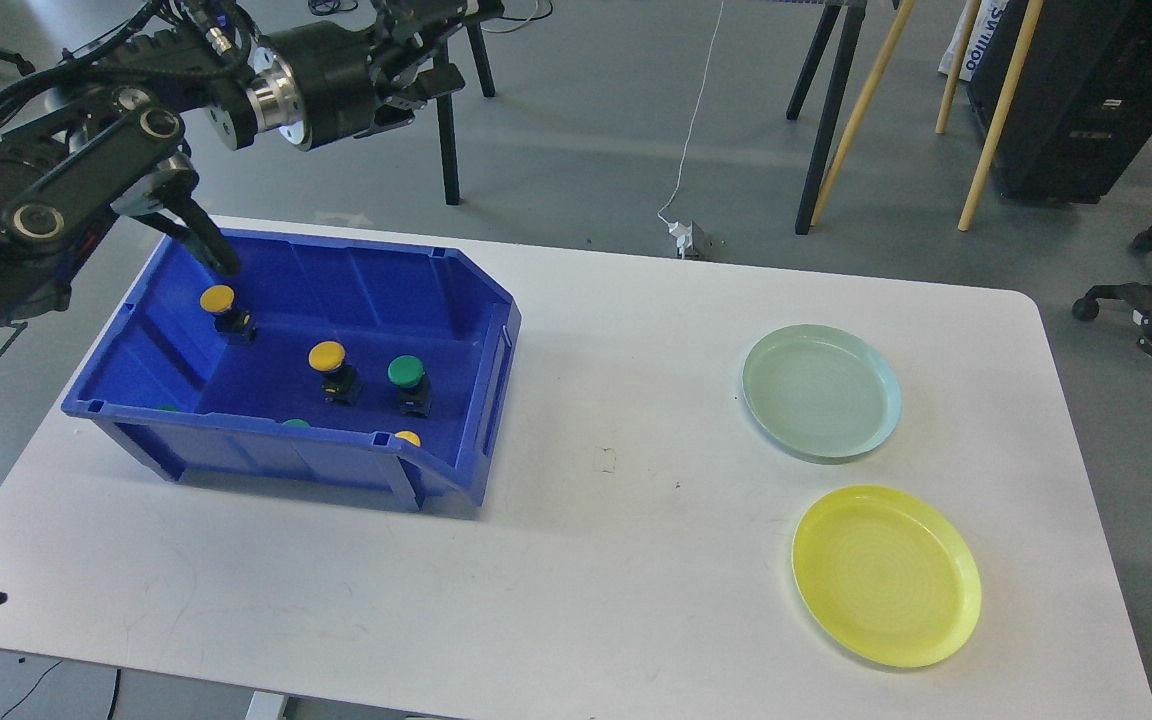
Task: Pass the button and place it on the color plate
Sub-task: 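Lower the left gripper into the blue bin toward a yellow-topped button, then grasp the yellow-topped button in the bin with the left gripper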
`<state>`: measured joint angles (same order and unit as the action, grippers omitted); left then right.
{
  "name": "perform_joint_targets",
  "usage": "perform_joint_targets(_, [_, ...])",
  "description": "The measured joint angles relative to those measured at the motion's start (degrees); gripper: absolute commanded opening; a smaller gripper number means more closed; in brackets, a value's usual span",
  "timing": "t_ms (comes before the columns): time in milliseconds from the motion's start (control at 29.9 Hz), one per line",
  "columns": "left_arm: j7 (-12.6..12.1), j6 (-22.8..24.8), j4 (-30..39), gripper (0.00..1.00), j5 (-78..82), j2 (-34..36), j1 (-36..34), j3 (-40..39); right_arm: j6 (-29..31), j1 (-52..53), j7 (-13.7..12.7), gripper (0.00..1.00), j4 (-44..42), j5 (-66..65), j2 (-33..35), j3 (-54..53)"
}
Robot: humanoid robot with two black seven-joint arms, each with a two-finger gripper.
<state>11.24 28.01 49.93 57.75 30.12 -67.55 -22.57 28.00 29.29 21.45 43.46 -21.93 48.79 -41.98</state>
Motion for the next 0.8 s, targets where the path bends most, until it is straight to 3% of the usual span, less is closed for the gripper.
perform_joint_targets(200, [-1.07,-0.01,10.9,0.99,15.8,11.35,0.07,9.5,-0.01,0.69,0.1,0.99,0.39,0.01,-0.12,-0.68])
perform_joint_targets(367, [-1.98,-0.01,13.07,0.99,25.46,14.26,0.47,15.61,-0.01,1.16,0.1,0.99,0.46,0.04,-0.14,-0.54])
perform_joint_targets(601, [-1.98,-0.01,8.61,0.99,35.75,9.69,7.0,18.09,-0.01,1.12,0.1,0.99,0.48,-0.29,-0.05,0.12])
perform_joint_targets(801, [-1.22,-0.01,-2.17,0.99,39.49,2.26,9.34,17.87,-0.01,0.81,0.09,0.99,0.39,-0.46,0.44,0.15])
